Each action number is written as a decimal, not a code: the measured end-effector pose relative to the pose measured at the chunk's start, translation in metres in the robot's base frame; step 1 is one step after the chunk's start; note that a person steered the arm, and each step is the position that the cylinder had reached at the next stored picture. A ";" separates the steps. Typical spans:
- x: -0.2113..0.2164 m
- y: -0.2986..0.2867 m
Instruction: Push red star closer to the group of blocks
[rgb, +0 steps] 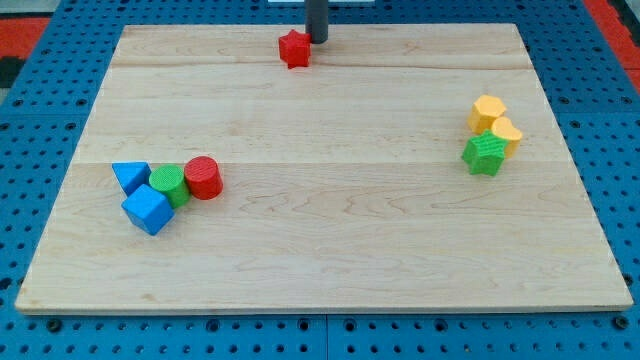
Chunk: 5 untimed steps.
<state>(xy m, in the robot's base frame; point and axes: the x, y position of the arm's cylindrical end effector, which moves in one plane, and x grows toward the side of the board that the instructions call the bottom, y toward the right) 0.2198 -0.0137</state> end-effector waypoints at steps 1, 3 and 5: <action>0.016 -0.008; 0.024 -0.017; 0.016 -0.033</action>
<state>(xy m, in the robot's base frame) 0.2358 -0.0463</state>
